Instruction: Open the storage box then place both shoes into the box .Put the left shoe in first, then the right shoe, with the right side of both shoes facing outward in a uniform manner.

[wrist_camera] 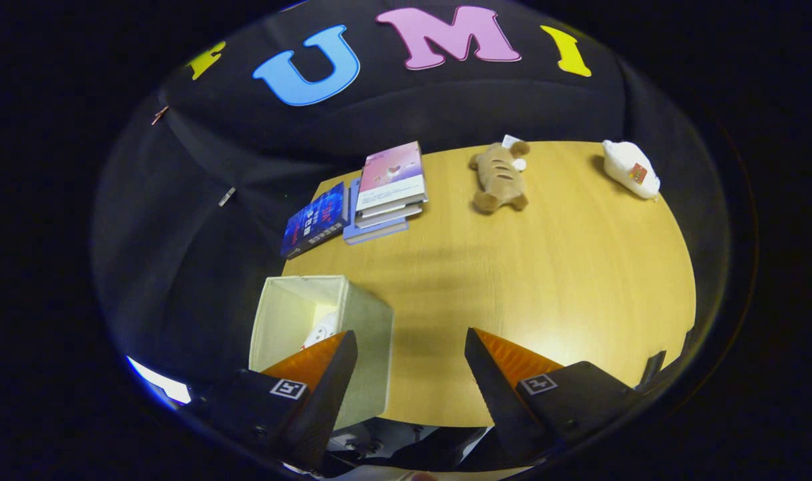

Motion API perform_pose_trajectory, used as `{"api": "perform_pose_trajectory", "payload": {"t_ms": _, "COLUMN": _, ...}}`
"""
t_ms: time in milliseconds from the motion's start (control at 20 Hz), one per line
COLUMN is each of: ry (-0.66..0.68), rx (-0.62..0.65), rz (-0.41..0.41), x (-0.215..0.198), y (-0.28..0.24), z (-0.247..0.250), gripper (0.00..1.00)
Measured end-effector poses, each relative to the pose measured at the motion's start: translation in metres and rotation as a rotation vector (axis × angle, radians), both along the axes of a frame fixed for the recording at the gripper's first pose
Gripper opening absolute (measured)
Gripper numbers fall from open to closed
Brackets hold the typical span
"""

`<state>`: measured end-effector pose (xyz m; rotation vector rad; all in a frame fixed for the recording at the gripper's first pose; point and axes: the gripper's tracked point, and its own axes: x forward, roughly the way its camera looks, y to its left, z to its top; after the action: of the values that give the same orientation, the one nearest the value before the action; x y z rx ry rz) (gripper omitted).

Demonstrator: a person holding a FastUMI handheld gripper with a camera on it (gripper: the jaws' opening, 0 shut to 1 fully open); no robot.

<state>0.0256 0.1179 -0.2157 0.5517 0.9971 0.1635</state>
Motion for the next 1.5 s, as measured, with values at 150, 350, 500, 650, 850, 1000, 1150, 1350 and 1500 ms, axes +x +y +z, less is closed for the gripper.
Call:
{"api": "perform_pose_trajectory", "payload": {"t_ms": 150, "ry": -0.096, "rx": -0.113, "rz": -0.051, "x": 0.006, "y": -0.043, "z": 0.008, "gripper": 0.99}}
{"api": "perform_pose_trajectory", "payload": {"t_ms": 350, "ry": -0.269, "rx": -0.211, "rz": -0.141, "x": 0.014, "y": -0.083, "z": 0.043, "gripper": 0.99}}
{"api": "perform_pose_trajectory", "payload": {"t_ms": 500, "ry": -0.418, "rx": -0.278, "rz": -0.188, "x": 0.015, "y": -0.109, "z": 0.08, "gripper": 0.99}}
{"api": "perform_pose_trajectory", "payload": {"t_ms": 650, "ry": -0.551, "rx": -0.361, "rz": -0.219, "x": 0.011, "y": -0.131, "z": 0.118, "gripper": 0.99}}
{"api": "perform_pose_trajectory", "payload": {"t_ms": 850, "ry": -0.708, "rx": -0.519, "rz": -0.229, "x": -0.003, "y": -0.149, "z": 0.169, "gripper": 0.98}}
{"api": "perform_pose_trajectory", "payload": {"t_ms": 1000, "ry": -0.776, "rx": -0.579, "rz": -0.227, "x": -0.016, "y": -0.147, "z": 0.187, "gripper": 0.98}}
{"api": "perform_pose_trajectory", "payload": {"t_ms": 1150, "ry": -0.774, "rx": -0.554, "rz": -0.23, "x": -0.023, "y": -0.138, "z": 0.184, "gripper": 0.98}}
{"api": "perform_pose_trajectory", "payload": {"t_ms": 1350, "ry": -0.799, "rx": -0.56, "rz": -0.257, "x": -0.027, "y": -0.141, "z": 0.189, "gripper": 0.98}}
{"api": "perform_pose_trajectory", "payload": {"t_ms": 1500, "ry": -0.831, "rx": -0.598, "rz": -0.247, "x": -0.03, "y": -0.14, "z": 0.195, "gripper": 0.98}}
